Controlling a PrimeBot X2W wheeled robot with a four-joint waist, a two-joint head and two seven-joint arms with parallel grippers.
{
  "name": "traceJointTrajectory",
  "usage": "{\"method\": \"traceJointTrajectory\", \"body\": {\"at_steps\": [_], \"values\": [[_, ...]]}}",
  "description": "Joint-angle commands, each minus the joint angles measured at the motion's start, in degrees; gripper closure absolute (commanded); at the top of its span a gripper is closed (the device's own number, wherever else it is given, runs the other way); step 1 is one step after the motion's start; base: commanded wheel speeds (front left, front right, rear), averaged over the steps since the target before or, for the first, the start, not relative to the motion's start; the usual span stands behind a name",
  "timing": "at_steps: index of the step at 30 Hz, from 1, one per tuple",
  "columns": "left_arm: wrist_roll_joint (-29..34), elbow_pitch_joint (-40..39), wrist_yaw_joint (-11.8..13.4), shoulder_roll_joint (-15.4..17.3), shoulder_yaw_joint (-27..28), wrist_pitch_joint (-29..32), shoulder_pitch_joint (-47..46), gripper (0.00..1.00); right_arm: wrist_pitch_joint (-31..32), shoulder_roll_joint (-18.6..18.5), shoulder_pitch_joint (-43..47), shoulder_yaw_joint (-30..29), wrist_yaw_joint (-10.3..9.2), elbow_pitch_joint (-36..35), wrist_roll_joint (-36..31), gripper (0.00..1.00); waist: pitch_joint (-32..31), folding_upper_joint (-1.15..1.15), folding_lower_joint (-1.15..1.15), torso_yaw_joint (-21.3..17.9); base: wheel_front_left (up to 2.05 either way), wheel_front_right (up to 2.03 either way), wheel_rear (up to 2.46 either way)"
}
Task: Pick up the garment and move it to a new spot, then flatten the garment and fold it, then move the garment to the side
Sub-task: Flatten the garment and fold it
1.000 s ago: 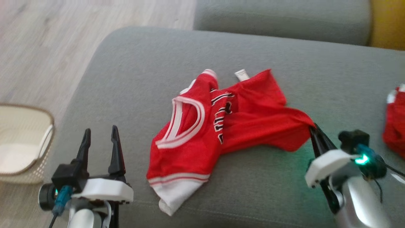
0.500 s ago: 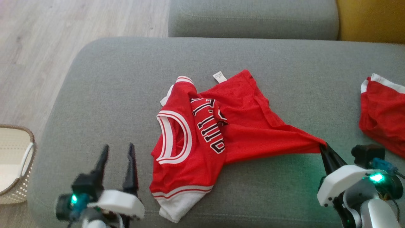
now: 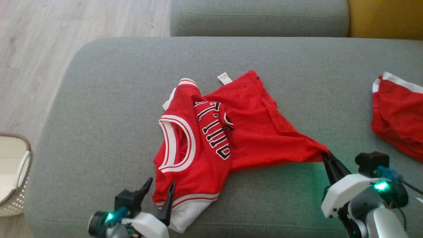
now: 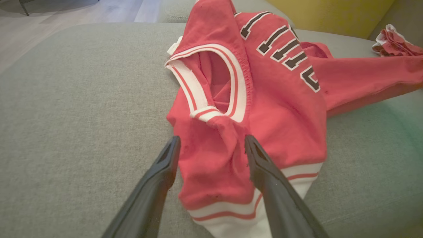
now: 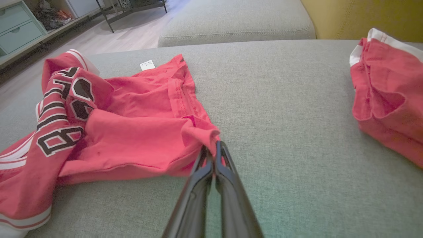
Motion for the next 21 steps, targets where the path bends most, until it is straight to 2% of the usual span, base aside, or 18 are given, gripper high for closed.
{"method": "traceJointTrajectory", "body": {"at_steps": [1,7,8,15,21], "values": [[0.15,-1.25,0.5,0.31,1.65,-0.03,-3.31,0.0,-0.95,-0.38,-2.86,1.54,-0.01,-1.54,0.55,1.0,-0.11,0.0,0.0,-0.33,0.0,0.0,0.0],[-0.59,0.81,0.74,0.08,0.56,2.6,-5.11,0.0,-1.5,-0.38,-3.47,2.88,-0.01,-0.25,0.75,1.0,-0.13,0.0,0.0,-1.84,0.0,0.0,0.0],[-0.96,0.98,0.61,0.05,0.5,2.98,-5.4,1.0,-1.6,-0.38,-3.66,3.16,-0.01,-0.06,0.77,1.0,-0.07,0.0,0.0,-2.14,0.0,0.0,0.0],[-3.03,-0.8,1.12,1.8,3.9,2.29,-11.22,1.0,-3.59,-0.38,-6.94,3.97,-0.01,0.54,0.5,1.0,1.23,0.0,0.0,-3.54,0.0,0.0,0.0],[-3.01,-1.78,-0.58,8.56,6.74,4.75,-21.69,1.0,-5.06,-0.38,-13.39,2.83,-0.01,3.03,-0.56,1.0,2.99,0.0,0.0,-4.41,0.0,0.0,0.0]]}}
